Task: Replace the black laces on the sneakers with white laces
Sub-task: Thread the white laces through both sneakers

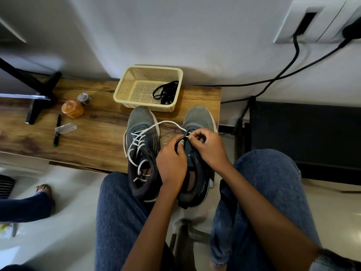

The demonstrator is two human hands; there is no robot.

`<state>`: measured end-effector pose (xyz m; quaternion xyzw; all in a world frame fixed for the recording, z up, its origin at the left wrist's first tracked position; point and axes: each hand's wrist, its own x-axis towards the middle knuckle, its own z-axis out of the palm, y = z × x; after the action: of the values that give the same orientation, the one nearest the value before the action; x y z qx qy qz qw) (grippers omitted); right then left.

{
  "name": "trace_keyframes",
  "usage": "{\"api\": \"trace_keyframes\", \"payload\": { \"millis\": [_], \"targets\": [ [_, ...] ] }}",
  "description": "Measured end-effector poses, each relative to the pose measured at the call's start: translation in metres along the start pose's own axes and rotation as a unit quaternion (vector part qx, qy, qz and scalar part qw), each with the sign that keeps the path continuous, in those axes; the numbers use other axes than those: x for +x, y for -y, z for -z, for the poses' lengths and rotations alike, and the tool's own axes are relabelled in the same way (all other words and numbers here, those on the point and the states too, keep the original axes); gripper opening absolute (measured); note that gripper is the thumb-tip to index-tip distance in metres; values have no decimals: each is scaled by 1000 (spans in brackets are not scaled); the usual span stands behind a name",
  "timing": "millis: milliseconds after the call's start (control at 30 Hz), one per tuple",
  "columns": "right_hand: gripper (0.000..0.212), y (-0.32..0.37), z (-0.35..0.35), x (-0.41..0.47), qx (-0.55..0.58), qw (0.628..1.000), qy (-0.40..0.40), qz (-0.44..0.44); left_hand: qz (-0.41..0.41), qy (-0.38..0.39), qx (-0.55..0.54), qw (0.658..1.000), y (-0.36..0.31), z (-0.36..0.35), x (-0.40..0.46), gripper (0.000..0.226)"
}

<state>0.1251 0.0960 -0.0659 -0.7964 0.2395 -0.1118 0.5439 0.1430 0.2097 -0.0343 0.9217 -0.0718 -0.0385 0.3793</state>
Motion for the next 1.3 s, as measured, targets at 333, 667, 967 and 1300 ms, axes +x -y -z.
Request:
{"api": "trace_keyframes", "payload": {
  "millis": [333, 667, 967, 1300],
  "targets": [
    [7, 3, -3, -3, -34, 999, -29, 9, 5, -9, 3, 1000, 1, -2, -2, 25],
    [5, 3, -3, 0, -25, 999, -8, 23, 35, -58, -12, 998, -6, -1, -13, 22],
    [5, 2, 0, 2, 20, 999, 24, -13, 28, -66, -11, 997, -6, -2, -14, 22],
    [3, 4, 0, 0, -80, 992, 32, 87, 33, -68, -18, 997, -7, -2, -15, 19]
  ]
}}
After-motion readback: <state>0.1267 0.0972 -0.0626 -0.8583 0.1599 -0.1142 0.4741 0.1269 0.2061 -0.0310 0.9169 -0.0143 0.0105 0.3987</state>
